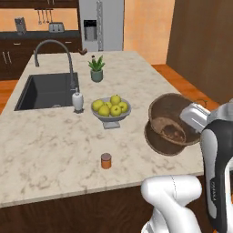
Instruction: Open the cabinet, pick up the bread from the cabinet and place it in the basket. Then move the basket to the dining counter.
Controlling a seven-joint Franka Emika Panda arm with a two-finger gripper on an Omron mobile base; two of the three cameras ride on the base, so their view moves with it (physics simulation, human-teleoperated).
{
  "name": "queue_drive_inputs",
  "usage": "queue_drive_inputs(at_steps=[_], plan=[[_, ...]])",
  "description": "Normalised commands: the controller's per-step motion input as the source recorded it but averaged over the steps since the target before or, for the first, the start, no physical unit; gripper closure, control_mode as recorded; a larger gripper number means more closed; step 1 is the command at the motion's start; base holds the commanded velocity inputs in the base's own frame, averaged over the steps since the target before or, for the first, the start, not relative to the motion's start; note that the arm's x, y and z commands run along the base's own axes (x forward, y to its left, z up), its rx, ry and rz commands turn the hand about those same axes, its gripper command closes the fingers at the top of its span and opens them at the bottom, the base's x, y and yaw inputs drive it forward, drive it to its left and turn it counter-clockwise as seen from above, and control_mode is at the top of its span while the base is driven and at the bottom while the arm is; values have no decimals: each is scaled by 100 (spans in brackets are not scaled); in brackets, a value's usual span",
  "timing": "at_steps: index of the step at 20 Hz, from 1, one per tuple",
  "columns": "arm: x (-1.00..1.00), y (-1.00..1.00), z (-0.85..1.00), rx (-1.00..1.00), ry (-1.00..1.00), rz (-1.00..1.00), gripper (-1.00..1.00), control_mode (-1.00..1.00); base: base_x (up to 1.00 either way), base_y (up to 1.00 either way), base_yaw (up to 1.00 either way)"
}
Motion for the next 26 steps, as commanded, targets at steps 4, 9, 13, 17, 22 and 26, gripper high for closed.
queue_drive_inputs(at_steps=[4, 9, 13, 17, 22, 26], plan=[[100, -84, -34, 1, 49, 0, 100, -100, 0, 0, 0], [100, -54, -71, 2, 24, 7, 100, -100, 0, 0, 0], [100, -58, -62, 6, 14, 13, 100, -100, 0, 0, 0], [100, -44, -52, 11, -3, 14, 100, -100, 0, 0, 0], [100, -2, -31, 3, 10, 6, 100, -100, 0, 0, 0], [100, 0, -52, 0, 11, 0, 100, -100, 0, 0, 0]])
